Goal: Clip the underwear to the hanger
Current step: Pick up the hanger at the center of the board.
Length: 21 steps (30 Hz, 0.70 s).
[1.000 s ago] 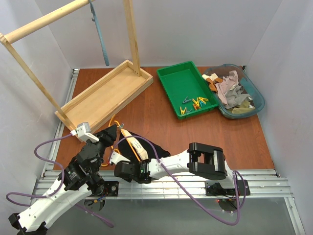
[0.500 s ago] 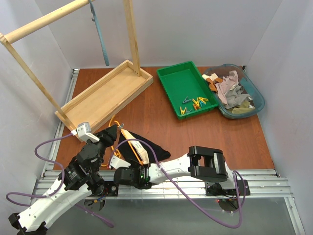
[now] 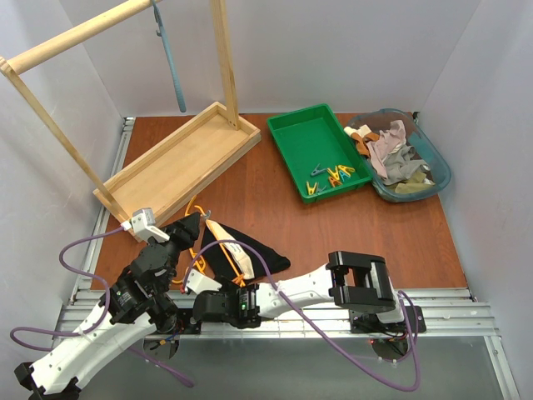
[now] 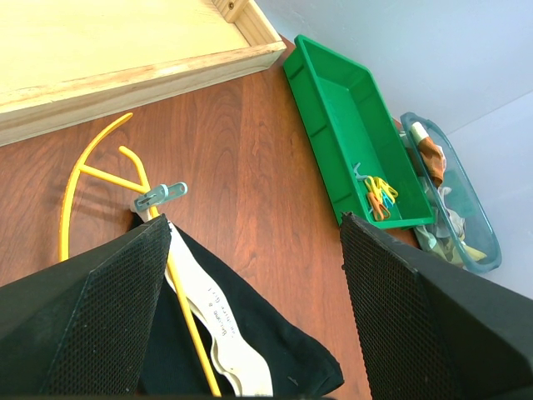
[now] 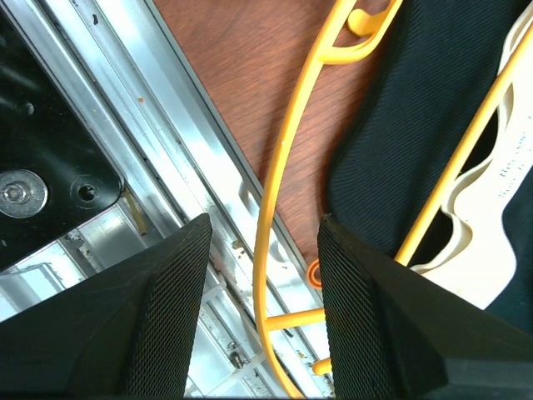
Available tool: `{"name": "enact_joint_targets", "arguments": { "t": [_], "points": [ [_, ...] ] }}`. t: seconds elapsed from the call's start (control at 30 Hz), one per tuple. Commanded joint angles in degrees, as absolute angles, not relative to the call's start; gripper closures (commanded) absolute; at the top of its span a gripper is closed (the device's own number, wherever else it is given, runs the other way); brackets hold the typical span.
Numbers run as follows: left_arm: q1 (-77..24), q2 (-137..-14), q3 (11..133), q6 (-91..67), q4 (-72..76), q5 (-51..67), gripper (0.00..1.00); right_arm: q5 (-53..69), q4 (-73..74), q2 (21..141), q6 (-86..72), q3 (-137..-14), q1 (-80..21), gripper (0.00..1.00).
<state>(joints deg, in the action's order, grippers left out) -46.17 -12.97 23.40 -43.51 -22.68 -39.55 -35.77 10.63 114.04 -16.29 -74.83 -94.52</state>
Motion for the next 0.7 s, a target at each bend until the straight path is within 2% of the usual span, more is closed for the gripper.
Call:
{"name": "enact_joint_targets", "arguments": {
  "t": [0.0,0.67],
  "points": [
    [-45.97,-13.36,23.47,-43.07,-23.55,-39.55,0.26,-33.59,12.13,111.71,-19.59,-75.94,-94.13,0.55],
    [-45.88,-13.01,23.47,-43.07,-23.55,-39.64,0.26,-24.79,12.83,112.94,-23.91,-72.69,-91.93,0.59]
  ]
}}
